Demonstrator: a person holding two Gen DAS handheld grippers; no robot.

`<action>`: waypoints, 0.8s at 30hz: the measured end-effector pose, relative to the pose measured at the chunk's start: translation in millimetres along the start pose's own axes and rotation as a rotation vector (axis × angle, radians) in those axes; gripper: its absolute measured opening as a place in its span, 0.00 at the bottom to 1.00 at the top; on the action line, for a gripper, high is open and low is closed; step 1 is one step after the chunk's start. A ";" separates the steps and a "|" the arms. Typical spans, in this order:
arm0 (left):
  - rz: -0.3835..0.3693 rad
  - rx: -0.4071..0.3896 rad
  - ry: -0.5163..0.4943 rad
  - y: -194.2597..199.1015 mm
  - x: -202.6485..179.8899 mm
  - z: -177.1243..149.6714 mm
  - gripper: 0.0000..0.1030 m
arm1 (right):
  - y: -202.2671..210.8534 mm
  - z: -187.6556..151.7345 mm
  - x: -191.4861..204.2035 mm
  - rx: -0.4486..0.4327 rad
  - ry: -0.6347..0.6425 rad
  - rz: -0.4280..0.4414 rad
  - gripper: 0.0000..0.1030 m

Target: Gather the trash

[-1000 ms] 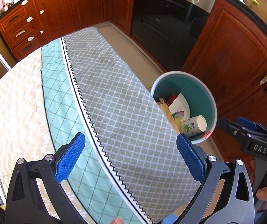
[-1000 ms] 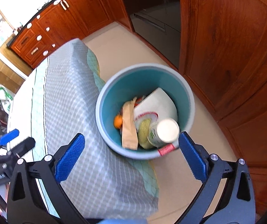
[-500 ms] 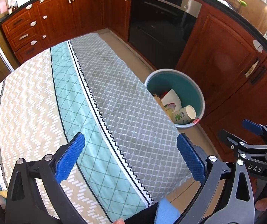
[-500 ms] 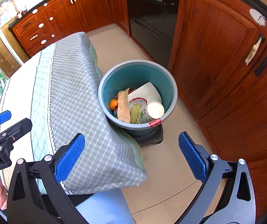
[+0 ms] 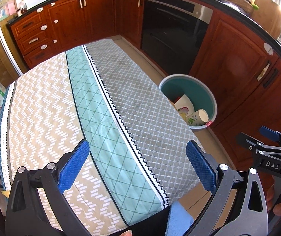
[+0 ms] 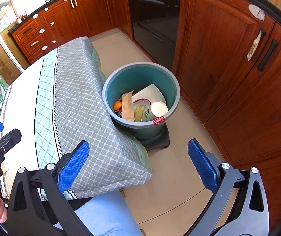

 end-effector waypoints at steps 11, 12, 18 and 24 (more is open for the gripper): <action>0.012 0.027 -0.007 -9.2 0.1 -1.5 0.96 | -12.3 -1.2 3.4 0.031 0.007 0.009 0.93; 0.014 0.029 -0.006 -9.4 0.3 -1.4 0.96 | -12.7 -1.0 3.3 0.033 0.006 0.010 0.93; 0.018 0.022 -0.008 -6.4 -0.9 -1.8 0.96 | -14.6 -2.4 4.8 0.036 0.007 0.015 0.93; 0.018 0.032 -0.007 -9.9 -2.4 -1.8 0.96 | -18.5 -2.2 5.6 0.046 0.001 0.017 0.93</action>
Point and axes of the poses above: each gripper's, at about its wrist camera, not at the fingertips, and y roughly against the way its jaws point, x to its left, z to its top, the point moved 3 cm from there along -y, roughly the way its jaws point, and after that the axes turned 9 degrees about z, right-handed, at the moved point
